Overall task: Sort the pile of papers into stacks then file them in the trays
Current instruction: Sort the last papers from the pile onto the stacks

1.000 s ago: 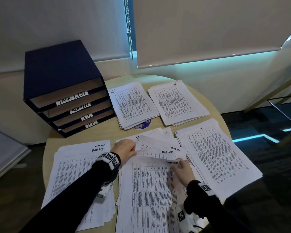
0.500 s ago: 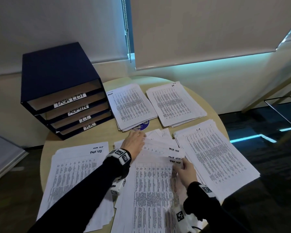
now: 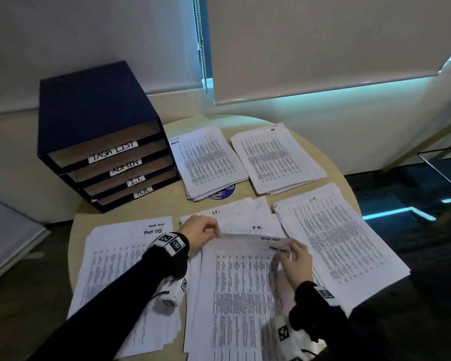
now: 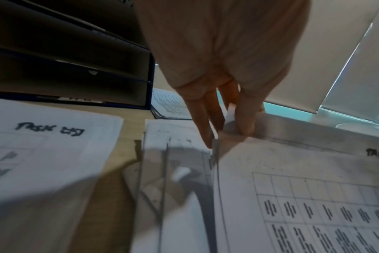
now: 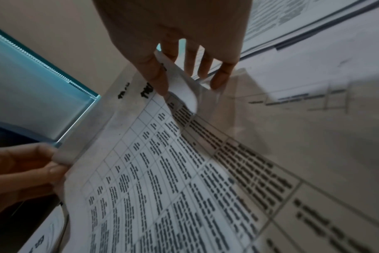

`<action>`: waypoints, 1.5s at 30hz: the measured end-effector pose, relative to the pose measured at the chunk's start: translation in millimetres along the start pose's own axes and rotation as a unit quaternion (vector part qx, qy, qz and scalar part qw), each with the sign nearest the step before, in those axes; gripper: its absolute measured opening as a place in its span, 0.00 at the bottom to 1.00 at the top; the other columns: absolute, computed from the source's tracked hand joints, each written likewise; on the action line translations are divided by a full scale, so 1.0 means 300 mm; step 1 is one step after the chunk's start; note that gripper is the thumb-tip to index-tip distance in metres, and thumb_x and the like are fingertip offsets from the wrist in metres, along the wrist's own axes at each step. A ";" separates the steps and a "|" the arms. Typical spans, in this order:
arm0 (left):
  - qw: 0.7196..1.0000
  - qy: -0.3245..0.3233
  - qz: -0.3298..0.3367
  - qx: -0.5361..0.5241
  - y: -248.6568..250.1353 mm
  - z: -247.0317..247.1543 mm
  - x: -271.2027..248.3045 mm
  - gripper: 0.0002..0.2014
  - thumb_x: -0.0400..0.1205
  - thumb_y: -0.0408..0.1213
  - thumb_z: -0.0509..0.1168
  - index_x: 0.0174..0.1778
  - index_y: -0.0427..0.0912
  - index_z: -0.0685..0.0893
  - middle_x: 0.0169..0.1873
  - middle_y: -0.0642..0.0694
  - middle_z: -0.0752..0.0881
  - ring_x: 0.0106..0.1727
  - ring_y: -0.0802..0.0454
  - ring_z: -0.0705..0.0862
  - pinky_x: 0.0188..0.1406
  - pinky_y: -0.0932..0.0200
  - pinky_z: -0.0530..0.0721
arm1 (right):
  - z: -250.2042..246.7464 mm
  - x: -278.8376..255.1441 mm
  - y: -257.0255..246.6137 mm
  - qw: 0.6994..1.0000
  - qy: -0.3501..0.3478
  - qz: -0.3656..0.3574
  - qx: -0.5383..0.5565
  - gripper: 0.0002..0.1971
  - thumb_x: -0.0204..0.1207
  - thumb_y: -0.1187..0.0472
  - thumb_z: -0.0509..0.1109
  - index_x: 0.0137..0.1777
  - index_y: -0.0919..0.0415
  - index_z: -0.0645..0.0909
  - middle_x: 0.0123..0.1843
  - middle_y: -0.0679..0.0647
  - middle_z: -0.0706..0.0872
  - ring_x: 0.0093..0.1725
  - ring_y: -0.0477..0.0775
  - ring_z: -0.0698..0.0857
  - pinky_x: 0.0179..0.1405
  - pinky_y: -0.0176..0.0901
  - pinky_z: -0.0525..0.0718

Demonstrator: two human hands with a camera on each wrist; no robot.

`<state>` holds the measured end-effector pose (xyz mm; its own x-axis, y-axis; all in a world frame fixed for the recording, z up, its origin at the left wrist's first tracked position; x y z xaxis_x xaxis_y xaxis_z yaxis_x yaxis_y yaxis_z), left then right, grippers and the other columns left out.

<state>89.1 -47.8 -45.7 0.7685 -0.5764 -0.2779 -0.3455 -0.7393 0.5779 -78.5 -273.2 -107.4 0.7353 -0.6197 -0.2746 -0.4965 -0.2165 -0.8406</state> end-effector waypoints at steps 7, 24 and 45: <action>1.000 -0.023 -0.020 -0.002 -0.043 -0.004 -0.053 0.04 0.75 0.37 0.75 0.37 0.50 0.87 0.34 0.52 0.87 0.37 0.56 0.84 0.34 0.69 0.77 | 0.043 -0.034 -0.039 0.997 -0.041 0.005 0.063 0.09 0.67 0.66 0.77 0.32 0.57 0.79 0.36 0.53 0.89 0.43 0.57 0.88 0.44 0.50 0.87; 0.977 0.093 -0.001 0.193 -0.095 0.013 -0.034 0.12 0.82 0.40 0.65 0.61 0.47 0.78 0.60 0.48 0.71 0.61 0.50 0.72 0.60 0.56 0.75 | 0.052 -0.022 -0.049 0.997 -0.068 -0.035 -0.015 0.08 0.75 0.71 0.67 0.48 0.57 0.79 0.43 0.58 0.86 0.44 0.60 0.86 0.44 0.49 0.86; 0.998 0.053 -0.019 0.029 -0.118 0.082 -0.097 0.17 0.89 0.44 0.51 0.58 0.40 0.83 0.69 0.46 0.74 0.72 0.49 0.70 0.73 0.57 0.67 | 0.094 0.039 -0.002 0.993 -0.084 -0.024 -0.074 0.06 0.72 0.65 0.71 0.46 0.67 0.79 0.48 0.62 0.82 0.48 0.62 0.82 0.50 0.52 0.83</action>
<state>65.8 -13.5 -77.0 0.8331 -0.5096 -0.2153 -0.3430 -0.7812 0.5217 -56.7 -259.1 -123.3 0.8202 -0.4741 -0.3201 -0.5120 -0.3588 -0.7805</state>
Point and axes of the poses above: each hand's wrist, its own x-axis towards the middle knuckle, its own z-axis out of the palm, y = z × x, the point moved 5 cm from there along x, towards the middle knuckle
